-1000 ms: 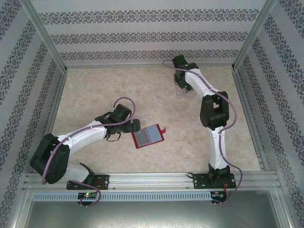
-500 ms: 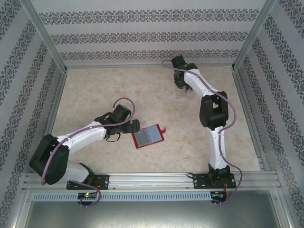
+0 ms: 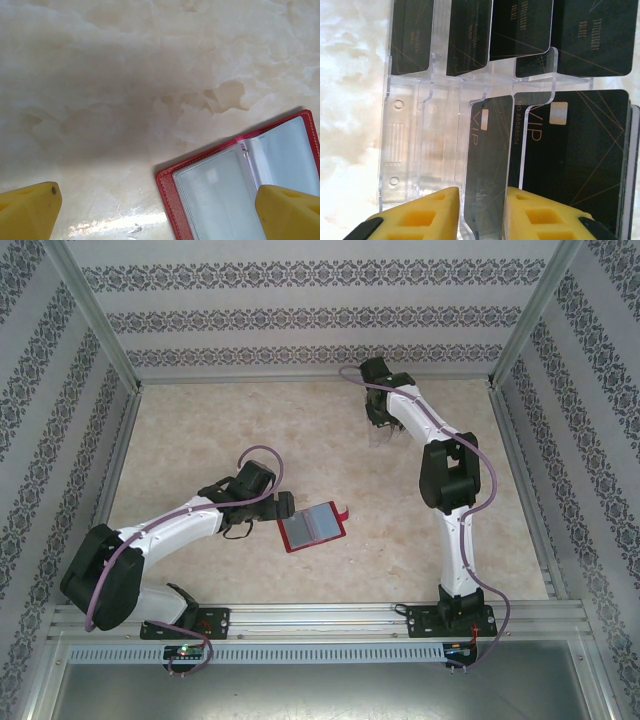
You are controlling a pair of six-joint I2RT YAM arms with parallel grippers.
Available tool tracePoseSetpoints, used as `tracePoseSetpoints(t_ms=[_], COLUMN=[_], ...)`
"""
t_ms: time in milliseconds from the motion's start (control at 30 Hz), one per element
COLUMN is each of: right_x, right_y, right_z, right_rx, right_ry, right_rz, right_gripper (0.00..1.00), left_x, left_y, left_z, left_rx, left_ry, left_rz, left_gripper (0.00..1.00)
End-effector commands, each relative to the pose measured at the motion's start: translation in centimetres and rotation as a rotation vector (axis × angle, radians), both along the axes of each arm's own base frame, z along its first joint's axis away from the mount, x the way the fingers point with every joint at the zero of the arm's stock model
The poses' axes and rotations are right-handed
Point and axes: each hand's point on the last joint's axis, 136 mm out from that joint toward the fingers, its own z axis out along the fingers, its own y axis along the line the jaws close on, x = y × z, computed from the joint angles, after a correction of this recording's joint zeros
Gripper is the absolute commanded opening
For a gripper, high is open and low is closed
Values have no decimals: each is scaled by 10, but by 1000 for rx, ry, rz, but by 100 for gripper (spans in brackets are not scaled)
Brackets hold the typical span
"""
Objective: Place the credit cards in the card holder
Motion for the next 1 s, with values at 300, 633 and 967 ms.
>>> tracePoseSetpoints(t_ms=[300, 633, 967], right_x=[6, 8, 8], right_y=[0, -5, -7], right_z=[5, 2, 3], right_rx=[23, 25, 27], right_ry=[-8, 0, 0], right_rz=[-16, -27, -31], right_gripper=[23, 16, 7], left_x=[4, 5, 5], left_y=[7, 7, 7], left_z=[3, 3, 4], left_rx=[6, 6, 7], left_ry=[-31, -33, -33], left_rz=[10, 9, 10], left_gripper=[100, 100, 100])
